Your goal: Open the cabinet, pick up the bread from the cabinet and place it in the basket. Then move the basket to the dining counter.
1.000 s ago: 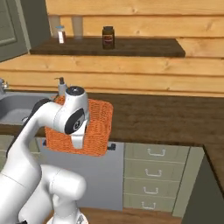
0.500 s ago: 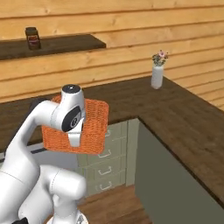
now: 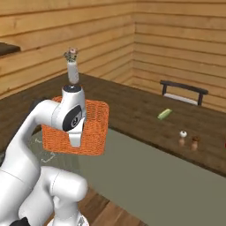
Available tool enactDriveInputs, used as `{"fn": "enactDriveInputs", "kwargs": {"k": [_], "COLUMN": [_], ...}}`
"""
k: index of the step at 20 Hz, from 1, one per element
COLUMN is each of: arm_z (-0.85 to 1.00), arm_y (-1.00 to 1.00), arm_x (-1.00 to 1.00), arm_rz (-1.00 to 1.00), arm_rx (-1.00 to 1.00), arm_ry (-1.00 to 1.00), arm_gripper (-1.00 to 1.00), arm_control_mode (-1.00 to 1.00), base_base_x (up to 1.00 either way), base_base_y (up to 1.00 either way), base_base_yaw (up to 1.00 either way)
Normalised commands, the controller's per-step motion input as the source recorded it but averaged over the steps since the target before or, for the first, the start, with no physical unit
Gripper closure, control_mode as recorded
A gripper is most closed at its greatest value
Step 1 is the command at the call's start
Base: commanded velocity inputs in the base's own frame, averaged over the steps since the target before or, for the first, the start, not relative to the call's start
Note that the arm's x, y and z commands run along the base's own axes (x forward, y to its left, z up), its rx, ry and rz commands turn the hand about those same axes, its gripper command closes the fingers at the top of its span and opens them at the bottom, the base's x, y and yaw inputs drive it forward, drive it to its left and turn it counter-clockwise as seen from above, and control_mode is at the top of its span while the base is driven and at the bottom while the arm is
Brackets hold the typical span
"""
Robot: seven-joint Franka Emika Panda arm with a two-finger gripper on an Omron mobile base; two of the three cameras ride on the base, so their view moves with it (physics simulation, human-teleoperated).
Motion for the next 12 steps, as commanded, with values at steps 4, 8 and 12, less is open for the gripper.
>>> {"fn": "enactDriveInputs", "kwargs": {"k": [4,8,12], "arm_z": [0.00,0.00,0.00], "arm_y": [0.00,0.00,0.00], "arm_x": [0.00,0.00,0.00], "arm_rz": [0.00,0.00,0.00], "arm_rx": [0.00,0.00,0.00], "arm_ry": [0.00,0.00,0.00], "arm_gripper": [1.00,1.00,1.00], "arm_control_mode": [1.00,1.00,1.00], "base_base_x": [0.03,0.13,0.07], "base_base_y": [0.04,0.00,-0.07], "base_base_yaw": [-0.85,-0.79,-0.72]}}
